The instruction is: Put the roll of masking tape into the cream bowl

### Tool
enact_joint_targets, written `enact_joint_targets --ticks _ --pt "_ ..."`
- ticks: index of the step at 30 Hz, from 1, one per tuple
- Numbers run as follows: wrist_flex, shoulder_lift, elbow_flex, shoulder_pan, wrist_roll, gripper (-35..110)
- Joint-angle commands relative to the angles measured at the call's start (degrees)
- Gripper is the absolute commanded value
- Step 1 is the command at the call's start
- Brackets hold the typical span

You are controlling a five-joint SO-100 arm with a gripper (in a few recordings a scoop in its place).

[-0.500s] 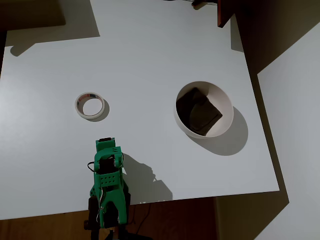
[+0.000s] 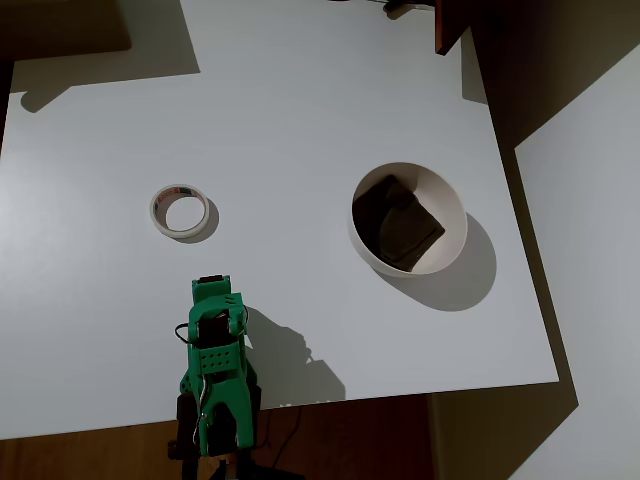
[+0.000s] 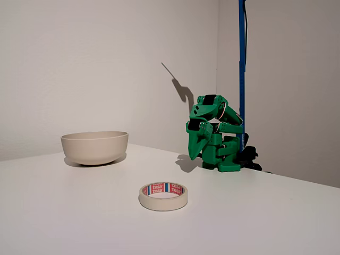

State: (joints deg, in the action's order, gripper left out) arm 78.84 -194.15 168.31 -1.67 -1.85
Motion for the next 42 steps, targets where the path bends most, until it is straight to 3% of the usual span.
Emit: enact_joint_targets --ticks 1,4,8,17,18,20,42 --pt "-0.18 -0.09 -2.37 1.23 -0.62 -8" --pt "-0.97 3.69 -6.33 1.14 -1.05 -8" --pt "-5.27 23.91 -16.35 1.14 -2.46 -8" --pt "-0.53 55.81 -44.65 -1.49 -2.99 -8" --pt "0.62 59.68 -47.64 -1.76 -3.52 -6" --pt "2.02 65.13 -51.77 -2.29 -5.01 17" --pt "-8.53 85.78 -57.74 -7.91 -7.56 17"
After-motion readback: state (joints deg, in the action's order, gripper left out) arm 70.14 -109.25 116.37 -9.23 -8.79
